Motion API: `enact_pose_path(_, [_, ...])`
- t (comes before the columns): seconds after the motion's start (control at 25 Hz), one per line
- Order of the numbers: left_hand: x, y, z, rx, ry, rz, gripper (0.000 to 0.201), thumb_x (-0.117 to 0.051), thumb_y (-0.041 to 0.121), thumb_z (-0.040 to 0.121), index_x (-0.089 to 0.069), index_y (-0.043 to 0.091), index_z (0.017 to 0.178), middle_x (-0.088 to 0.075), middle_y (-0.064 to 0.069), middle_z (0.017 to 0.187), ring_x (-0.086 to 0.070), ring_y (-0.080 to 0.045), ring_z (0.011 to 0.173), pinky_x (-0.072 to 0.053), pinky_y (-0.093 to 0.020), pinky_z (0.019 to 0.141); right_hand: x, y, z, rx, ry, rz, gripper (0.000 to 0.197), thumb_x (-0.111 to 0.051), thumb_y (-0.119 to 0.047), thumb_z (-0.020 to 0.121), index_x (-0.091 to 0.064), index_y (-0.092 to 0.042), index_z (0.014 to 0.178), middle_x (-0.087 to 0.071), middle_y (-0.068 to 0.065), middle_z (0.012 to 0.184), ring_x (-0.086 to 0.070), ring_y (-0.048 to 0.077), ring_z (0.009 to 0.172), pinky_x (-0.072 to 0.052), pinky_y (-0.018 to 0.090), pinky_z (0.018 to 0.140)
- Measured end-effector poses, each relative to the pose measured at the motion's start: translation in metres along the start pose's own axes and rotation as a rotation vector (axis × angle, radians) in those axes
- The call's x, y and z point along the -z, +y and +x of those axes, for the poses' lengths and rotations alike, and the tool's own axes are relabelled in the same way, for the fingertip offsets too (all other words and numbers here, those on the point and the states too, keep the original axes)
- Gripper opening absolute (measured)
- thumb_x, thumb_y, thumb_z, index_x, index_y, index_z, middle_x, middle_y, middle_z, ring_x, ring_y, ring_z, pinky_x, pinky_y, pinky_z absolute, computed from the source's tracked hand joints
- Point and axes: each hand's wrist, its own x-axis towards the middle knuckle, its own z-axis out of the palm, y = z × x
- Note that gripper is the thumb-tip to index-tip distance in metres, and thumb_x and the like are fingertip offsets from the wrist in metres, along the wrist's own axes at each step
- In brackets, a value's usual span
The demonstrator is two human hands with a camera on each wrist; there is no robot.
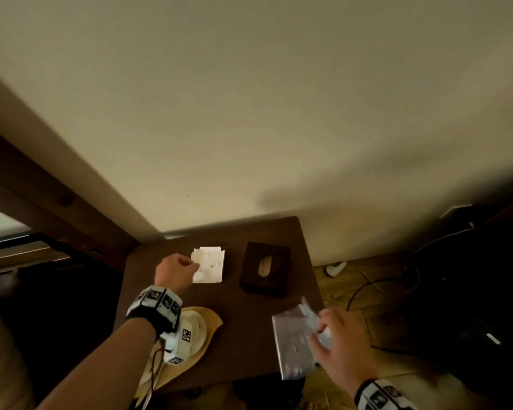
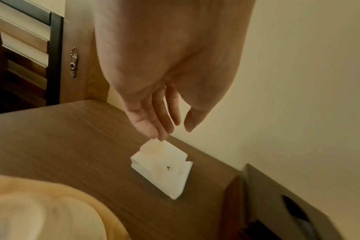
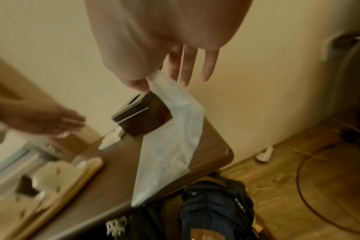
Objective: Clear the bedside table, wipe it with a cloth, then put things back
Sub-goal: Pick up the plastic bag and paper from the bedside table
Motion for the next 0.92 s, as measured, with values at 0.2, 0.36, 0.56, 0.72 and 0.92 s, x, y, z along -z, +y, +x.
enact_pose_path(0.2, [-0.020, -0.019, 0.080, 0.111, -0.038, 0.069, 0.063, -0.083, 0.044, 0.082, -0.066, 0.006, 0.129, -0.070, -0.017, 0.130, -0.067, -0.036, 0.115, -0.057, -0.044, 0.094, -0.047, -0.019, 0.005, 0.097, -0.140, -0.249, 0.029, -0.073, -0.059, 0.063, -0.057, -0.039, 0.077, -0.050, -0.017, 0.107, -0.066, 0.009, 0.094, -0.064, 0.034, 0.075])
enact_pose_path(0.36, [-0.037, -0.031, 0.117, 0.113, -0.125, 0.120, 0.082, -0.087, 0.058, 0.073, -0.064, 0.006, 0.132, -0.070, -0.017, 0.127, -0.069, -0.036, 0.112, -0.058, -0.044, 0.089, -0.070, -0.029, 0.016, -0.187, -0.307, -0.236, 0.062, -0.067, -0.082, 0.061, -0.042, -0.044, 0.103, -0.049, -0.016, 0.124, -0.051, 0.015, 0.124, -0.042, 0.048, 0.117])
enact_pose_path(0.56, [-0.045, -0.031, 0.128, 0.042, -0.229, 0.243, 0.043, -0.084, 0.055, 0.079, -0.071, 0.014, 0.077, -0.072, -0.004, 0.078, -0.067, -0.019, 0.071, -0.056, -0.032, 0.061, -0.080, -0.053, 0.033, -0.476, -0.142, -0.197, 0.122, -0.081, -0.086, 0.041, -0.034, -0.035, 0.141, -0.036, -0.006, 0.148, -0.040, 0.021, 0.142, -0.041, 0.048, 0.120])
enact_pose_path(0.72, [-0.042, -0.031, 0.131, 0.020, -0.292, 0.239, 0.033, -0.082, 0.047, 0.084, -0.069, 0.018, 0.082, -0.073, -0.006, 0.091, -0.062, -0.017, 0.072, -0.049, -0.030, 0.057, -0.083, -0.064, 0.045, -0.683, 0.046, -0.049, 0.142, -0.100, -0.063, 0.040, -0.023, -0.026, 0.154, -0.031, 0.008, 0.155, -0.035, 0.032, 0.145, -0.047, 0.052, 0.116])
enact_pose_path(0.92, [-0.035, -0.032, 0.133, -0.002, -0.316, 0.224, 0.025, -0.075, 0.039, 0.093, -0.076, 0.014, 0.091, -0.072, -0.008, 0.092, -0.067, -0.024, 0.082, -0.059, -0.037, 0.075, -0.089, -0.059, 0.045, -0.744, 0.094, -0.045, 0.097, -0.091, -0.041, 0.077, -0.036, -0.014, 0.152, -0.045, 0.009, 0.150, -0.043, 0.028, 0.141, -0.047, 0.043, 0.117])
